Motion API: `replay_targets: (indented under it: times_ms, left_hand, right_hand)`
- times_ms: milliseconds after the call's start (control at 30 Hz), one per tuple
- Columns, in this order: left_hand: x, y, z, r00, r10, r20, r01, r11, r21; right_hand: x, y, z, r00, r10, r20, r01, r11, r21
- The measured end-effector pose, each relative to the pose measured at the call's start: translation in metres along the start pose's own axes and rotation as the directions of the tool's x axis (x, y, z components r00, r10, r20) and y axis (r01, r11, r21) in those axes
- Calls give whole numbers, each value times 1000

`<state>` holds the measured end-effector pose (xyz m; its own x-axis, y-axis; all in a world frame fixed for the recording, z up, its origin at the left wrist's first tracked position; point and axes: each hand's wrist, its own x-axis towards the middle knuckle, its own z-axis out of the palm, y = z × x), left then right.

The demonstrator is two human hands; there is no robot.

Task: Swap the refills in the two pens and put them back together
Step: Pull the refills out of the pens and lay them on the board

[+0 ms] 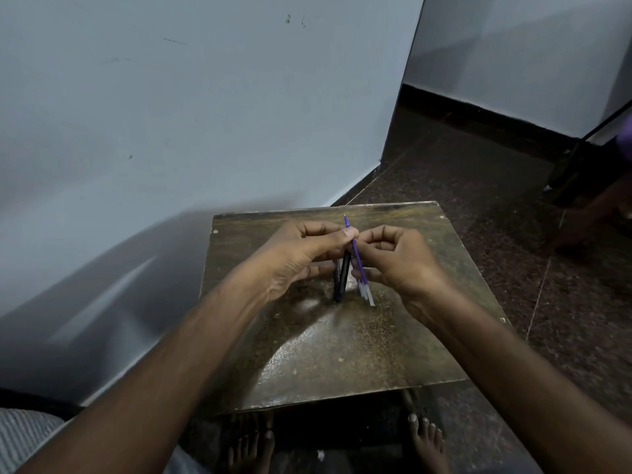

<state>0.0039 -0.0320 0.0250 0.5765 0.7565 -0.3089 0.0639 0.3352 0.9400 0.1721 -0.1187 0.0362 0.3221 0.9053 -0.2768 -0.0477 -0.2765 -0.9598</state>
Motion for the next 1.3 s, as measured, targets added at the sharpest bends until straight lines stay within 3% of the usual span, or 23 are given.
replay_targets:
  times_ms: [133, 200, 333, 433, 500, 567, 633, 800, 1300]
  left_hand:
    - [1, -2, 2, 989, 101, -110, -100, 995, 7]
    - [3, -2, 2, 978, 129, -166, -127, 992, 26]
    - [1, -4, 7, 976, 155, -155, -153, 988, 26]
    - [1, -3, 4, 964, 176, -198, -156, 981, 115]
    - [3, -2, -3, 957, 186, -222, -154, 976, 154]
    - [3, -1, -6, 946, 203, -253, -164, 972, 166]
    - [4, 1, -8, 936, 218, -275, -176, 970, 170]
    - [5, 1, -10, 940, 188, -284, -148, 976, 157]
    - [5, 2, -9, 943, 166, -287, -128, 981, 145]
  right_hand:
    - [2, -4, 1, 994, 67, 87, -82, 980, 183]
    - [2, -5, 1, 991, 54, 124, -76, 981, 181]
    - [2, -5, -3, 995, -48, 83, 53, 997, -60]
    - [9, -11, -21, 995, -74, -61, 60, 978, -198]
    - [19, -13, -42, 971, -137, -195, 39, 899, -436]
    - [29, -11, -62, 945, -210, -249, -10, 746, -666]
    - [36, -7, -75, 942, -215, -259, -61, 649, -758]
    - [46, 3, -78, 967, -146, -209, -87, 581, -809]
    - [47, 2, -74, 972, -105, -208, -105, 601, -793]
